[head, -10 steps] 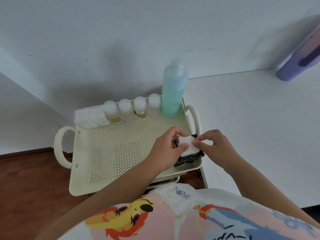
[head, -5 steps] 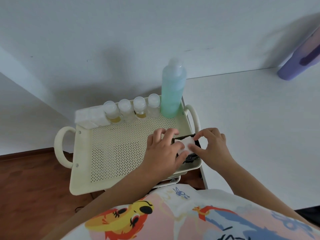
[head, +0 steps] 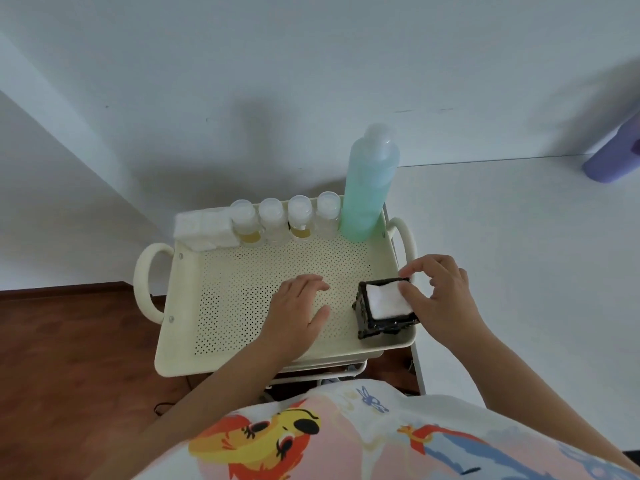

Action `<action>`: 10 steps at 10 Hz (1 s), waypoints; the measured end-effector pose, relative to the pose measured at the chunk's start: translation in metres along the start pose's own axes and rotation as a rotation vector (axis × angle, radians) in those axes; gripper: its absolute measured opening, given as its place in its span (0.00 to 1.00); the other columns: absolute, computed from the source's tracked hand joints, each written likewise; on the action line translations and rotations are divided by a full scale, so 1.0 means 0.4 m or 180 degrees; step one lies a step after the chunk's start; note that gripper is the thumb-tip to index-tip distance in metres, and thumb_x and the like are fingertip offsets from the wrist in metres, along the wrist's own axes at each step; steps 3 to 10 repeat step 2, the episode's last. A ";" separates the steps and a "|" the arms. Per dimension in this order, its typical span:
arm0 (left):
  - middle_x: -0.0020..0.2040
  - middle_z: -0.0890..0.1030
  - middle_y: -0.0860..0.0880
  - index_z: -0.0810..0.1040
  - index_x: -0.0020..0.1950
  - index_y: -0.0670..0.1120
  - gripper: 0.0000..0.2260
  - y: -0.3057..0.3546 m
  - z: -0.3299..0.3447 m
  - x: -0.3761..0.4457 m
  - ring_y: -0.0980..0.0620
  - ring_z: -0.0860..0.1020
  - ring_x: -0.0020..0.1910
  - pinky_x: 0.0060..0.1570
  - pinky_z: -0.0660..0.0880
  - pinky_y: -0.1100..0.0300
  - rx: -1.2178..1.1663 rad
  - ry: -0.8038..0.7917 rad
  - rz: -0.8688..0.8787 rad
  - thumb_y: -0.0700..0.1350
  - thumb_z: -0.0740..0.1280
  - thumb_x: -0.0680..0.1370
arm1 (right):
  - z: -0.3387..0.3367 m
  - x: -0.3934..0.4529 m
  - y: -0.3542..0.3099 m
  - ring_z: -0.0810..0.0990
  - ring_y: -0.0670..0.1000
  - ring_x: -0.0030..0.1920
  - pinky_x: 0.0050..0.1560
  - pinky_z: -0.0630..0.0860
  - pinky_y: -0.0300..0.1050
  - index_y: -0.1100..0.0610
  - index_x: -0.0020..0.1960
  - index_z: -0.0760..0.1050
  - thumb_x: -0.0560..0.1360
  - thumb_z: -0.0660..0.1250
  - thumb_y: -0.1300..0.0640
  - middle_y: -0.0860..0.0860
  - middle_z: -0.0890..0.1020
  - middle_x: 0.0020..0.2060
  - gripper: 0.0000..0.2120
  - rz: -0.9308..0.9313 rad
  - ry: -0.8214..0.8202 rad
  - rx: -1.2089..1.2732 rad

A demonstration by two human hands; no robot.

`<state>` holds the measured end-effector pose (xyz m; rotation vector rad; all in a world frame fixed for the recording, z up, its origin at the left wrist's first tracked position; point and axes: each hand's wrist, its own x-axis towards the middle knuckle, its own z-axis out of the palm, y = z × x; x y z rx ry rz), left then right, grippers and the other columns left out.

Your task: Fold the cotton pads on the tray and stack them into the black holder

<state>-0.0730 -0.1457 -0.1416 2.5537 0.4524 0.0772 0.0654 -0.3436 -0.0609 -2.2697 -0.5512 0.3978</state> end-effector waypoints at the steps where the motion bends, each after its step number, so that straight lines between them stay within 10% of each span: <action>1: 0.79 0.56 0.52 0.60 0.77 0.50 0.27 -0.068 0.047 0.016 0.47 0.53 0.77 0.75 0.52 0.49 0.0459 -0.0675 -0.0409 0.59 0.57 0.80 | -0.006 0.004 -0.033 0.66 0.48 0.55 0.50 0.64 0.39 0.41 0.46 0.75 0.73 0.67 0.57 0.43 0.72 0.53 0.09 -0.0122 0.0030 0.0134; 2: 0.80 0.40 0.53 0.47 0.80 0.50 0.35 -0.100 0.087 0.050 0.46 0.40 0.78 0.76 0.42 0.45 0.0629 -0.0903 -0.0654 0.65 0.53 0.79 | -0.007 0.005 -0.059 0.67 0.49 0.55 0.51 0.64 0.40 0.42 0.46 0.75 0.73 0.68 0.56 0.43 0.72 0.53 0.08 -0.0205 0.0148 0.0250; 10: 0.80 0.40 0.53 0.47 0.80 0.50 0.35 -0.100 0.087 0.050 0.46 0.40 0.78 0.76 0.42 0.45 0.0629 -0.0903 -0.0654 0.65 0.53 0.79 | -0.007 0.005 -0.059 0.67 0.49 0.55 0.51 0.64 0.40 0.42 0.46 0.75 0.73 0.68 0.56 0.43 0.72 0.53 0.08 -0.0205 0.0148 0.0250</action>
